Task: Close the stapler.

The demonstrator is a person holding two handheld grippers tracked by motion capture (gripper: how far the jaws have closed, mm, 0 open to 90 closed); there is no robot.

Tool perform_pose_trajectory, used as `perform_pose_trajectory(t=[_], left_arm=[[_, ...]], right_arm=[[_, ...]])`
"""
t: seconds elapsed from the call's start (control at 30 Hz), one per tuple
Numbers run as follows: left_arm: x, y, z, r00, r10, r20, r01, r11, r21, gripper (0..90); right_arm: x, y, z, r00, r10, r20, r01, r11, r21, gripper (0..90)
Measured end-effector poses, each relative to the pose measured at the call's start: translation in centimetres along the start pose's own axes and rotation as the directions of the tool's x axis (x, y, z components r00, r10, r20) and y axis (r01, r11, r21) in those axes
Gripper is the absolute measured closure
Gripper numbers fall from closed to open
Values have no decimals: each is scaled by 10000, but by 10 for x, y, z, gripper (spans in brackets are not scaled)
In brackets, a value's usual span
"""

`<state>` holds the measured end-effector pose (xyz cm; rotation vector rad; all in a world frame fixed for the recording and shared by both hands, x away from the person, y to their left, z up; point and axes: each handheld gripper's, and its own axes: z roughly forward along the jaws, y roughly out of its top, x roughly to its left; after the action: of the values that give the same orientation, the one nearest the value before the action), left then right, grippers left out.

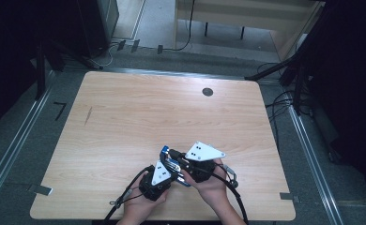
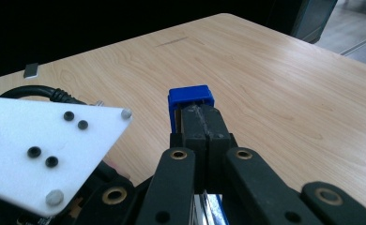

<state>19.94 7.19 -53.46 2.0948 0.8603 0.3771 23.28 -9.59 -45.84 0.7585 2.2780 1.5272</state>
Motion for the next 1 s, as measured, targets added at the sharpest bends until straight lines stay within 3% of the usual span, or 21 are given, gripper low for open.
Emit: perform_pose_trajectory(t=[0.43, 0.73, 0.9, 1.0], left_arm=[[0, 0, 0, 10000, 4, 10, -4, 10000, -24, 900], [0, 0, 0, 10000, 5, 15, -5, 10000, -21, 900], [0, 0, 0, 10000, -1, 11, 1, 10000, -32, 900], [0, 0, 0, 10000, -5, 13, 5, 10000, -25, 900]], right_arm=[[1, 10, 17, 9995, -287, -126, 288, 9995, 107, 900], [-3, 15, 30, 9972, -194, -717, 208, 9996, 190, 900], [-3, 16, 35, 9968, -186, -780, 205, 9995, 245, 900], [-3, 13, 43, 9967, -348, -739, 391, 9976, 573, 900]])
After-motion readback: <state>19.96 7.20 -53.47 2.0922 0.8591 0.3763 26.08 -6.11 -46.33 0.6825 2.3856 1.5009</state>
